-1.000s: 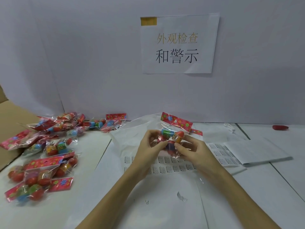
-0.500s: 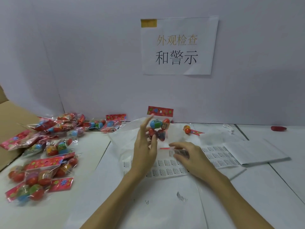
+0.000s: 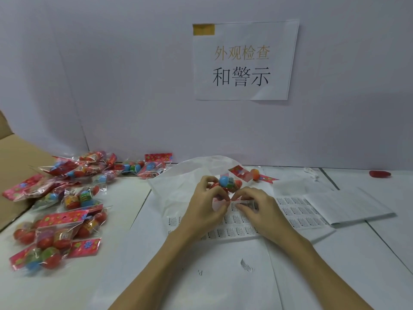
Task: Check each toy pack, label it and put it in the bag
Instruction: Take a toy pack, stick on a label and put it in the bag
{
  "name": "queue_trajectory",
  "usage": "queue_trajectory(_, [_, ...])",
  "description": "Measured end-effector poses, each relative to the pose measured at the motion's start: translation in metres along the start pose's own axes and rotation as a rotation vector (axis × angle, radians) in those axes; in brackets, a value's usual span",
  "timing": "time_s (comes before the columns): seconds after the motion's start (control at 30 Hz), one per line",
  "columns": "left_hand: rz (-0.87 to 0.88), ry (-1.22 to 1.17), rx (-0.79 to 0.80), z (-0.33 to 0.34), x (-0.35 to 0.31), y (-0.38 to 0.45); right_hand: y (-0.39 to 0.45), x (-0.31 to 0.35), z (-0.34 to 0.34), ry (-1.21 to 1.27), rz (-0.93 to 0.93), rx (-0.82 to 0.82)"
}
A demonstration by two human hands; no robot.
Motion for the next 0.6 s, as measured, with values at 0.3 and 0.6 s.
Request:
queue_trajectory(0.3, [0.012, 0.056, 0.020, 0.005, 0.009, 0.001, 0.000, -0.003, 0.000, 0.027, 0.002, 0.009])
queue_trajectory(0.6, [-0.007, 0.108, 0.066, 0.009, 0.012, 0.001, 0.000, -0.001, -0.003, 0.046, -0.012, 0.003])
Point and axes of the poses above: each hand's wrist, its own y-axis towards the middle knuckle, its own z-axis out of the palm, x = y × z, the point moved 2 cm from there along y, towards the middle knuckle, and after that the axes turned 9 degrees about x, right-handed, at the moved point
